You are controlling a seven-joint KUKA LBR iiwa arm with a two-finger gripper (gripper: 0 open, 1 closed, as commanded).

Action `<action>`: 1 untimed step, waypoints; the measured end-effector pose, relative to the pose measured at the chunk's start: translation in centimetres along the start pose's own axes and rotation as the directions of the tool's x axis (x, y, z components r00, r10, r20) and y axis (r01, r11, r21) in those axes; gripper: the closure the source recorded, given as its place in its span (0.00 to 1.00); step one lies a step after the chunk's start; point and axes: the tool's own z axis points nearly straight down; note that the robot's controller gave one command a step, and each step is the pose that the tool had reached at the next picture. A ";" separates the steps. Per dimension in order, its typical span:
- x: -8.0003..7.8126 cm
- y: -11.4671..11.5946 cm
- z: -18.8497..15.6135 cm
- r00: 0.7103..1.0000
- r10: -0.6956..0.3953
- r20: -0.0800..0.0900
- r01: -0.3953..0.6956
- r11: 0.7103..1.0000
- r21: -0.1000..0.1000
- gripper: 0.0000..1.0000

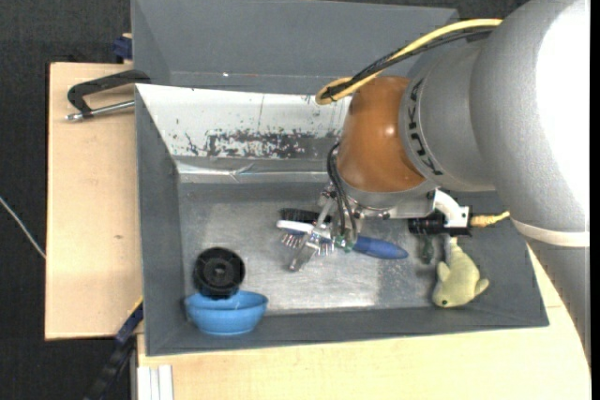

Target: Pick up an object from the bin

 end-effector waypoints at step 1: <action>0.0 0.2 -0.1 1.000 -0.003 0.001 0.003 1.000 0.001 0.00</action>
Offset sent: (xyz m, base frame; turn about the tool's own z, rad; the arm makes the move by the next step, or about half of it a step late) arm 0.0000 0.0000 0.0000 0.0000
